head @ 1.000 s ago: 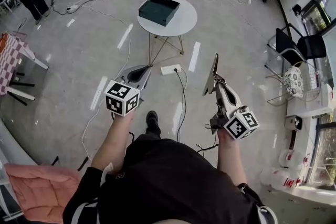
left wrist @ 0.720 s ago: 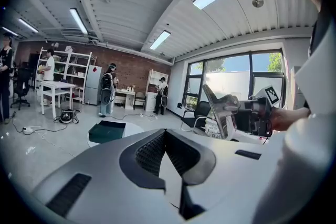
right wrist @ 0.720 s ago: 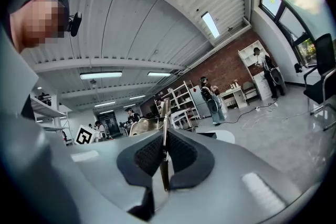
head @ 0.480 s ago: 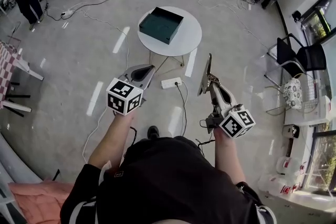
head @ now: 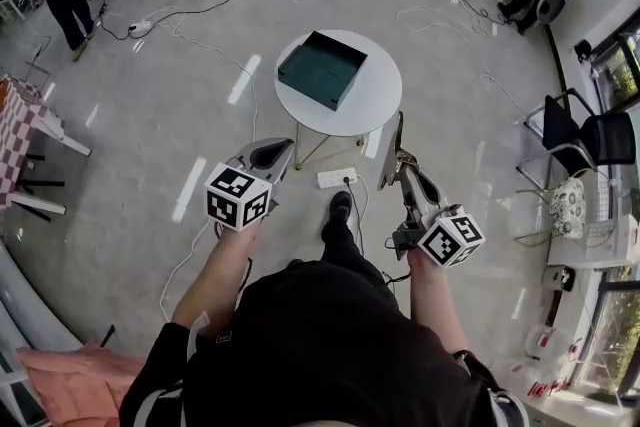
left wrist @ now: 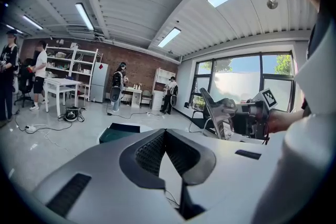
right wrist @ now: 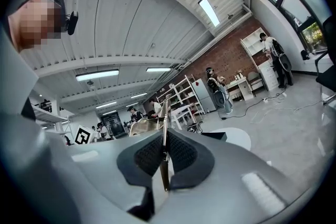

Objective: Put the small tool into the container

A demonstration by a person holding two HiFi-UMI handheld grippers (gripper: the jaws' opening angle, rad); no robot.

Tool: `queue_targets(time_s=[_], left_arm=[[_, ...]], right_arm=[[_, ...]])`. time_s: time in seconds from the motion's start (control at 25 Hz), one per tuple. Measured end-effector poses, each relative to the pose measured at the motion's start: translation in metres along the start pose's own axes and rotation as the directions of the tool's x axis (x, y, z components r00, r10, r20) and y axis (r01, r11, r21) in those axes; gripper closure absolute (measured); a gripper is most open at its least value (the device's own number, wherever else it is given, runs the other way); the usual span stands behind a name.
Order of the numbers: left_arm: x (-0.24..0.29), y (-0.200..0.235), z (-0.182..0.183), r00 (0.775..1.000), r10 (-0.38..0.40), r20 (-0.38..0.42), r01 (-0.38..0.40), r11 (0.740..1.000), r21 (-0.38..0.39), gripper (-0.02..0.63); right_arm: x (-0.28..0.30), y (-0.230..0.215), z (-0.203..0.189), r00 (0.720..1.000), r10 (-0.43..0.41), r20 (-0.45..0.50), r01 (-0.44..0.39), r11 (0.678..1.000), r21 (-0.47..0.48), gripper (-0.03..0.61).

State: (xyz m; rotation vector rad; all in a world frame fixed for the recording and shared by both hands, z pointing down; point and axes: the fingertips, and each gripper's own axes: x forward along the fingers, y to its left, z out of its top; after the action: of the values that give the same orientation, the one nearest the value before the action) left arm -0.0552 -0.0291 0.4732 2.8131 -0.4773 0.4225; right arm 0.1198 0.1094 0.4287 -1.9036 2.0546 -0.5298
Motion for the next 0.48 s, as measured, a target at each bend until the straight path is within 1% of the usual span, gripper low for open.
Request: queue_targets(time_s=[0.24, 0.36, 0.48], left_arm=[[0.058, 0.045, 0.018, 0.996, 0.077, -0.036, -0.076, 0.997, 0.009, 0.607], [0.096, 0.067, 0.038, 0.992, 0.114, -0.051, -0.113, 0.993, 0.018, 0.607], [0.138, 0.076, 0.063, 0.991, 0.123, -0.055, -0.122, 0.992, 0.030, 0.607]], right_arm=[[0.070, -0.065, 0.004, 0.998, 0.049, -0.033, -0.047, 0.998, 0.051, 0.568], [0.112, -0.099, 0.015, 0.994, 0.090, -0.060, -0.086, 0.994, 0.064, 0.566], [0.147, -0.137, 0.033, 0.989, 0.120, -0.085, -0.114, 0.991, 0.070, 0.568]])
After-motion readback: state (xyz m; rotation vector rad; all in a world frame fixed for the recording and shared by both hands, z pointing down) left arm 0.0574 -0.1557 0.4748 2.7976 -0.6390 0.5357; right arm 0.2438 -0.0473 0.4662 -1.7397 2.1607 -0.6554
